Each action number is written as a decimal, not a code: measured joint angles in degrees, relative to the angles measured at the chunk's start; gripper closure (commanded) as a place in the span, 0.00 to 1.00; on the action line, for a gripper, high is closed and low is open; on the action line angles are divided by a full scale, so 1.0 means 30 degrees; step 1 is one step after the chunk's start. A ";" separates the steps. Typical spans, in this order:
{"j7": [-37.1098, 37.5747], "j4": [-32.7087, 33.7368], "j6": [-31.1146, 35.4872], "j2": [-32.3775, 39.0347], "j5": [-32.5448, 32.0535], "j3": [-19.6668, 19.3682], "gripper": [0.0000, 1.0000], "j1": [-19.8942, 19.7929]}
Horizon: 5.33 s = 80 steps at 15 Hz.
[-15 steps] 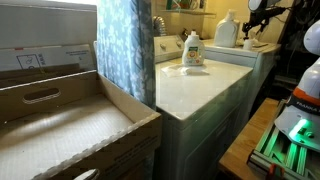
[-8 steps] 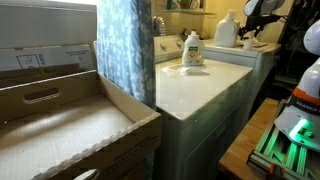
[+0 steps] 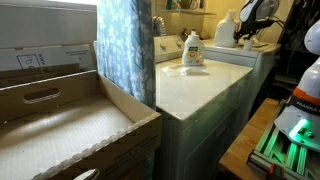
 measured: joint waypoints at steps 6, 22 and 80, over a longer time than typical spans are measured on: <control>0.2101 0.0319 -0.0419 0.0331 -0.2342 -0.0164 0.89 0.0617; 0.3471 0.0250 -0.3194 -0.1365 -0.6742 0.0964 0.97 0.2793; -0.2750 -0.3462 -0.8582 -0.1271 -0.9473 0.7726 0.94 0.7190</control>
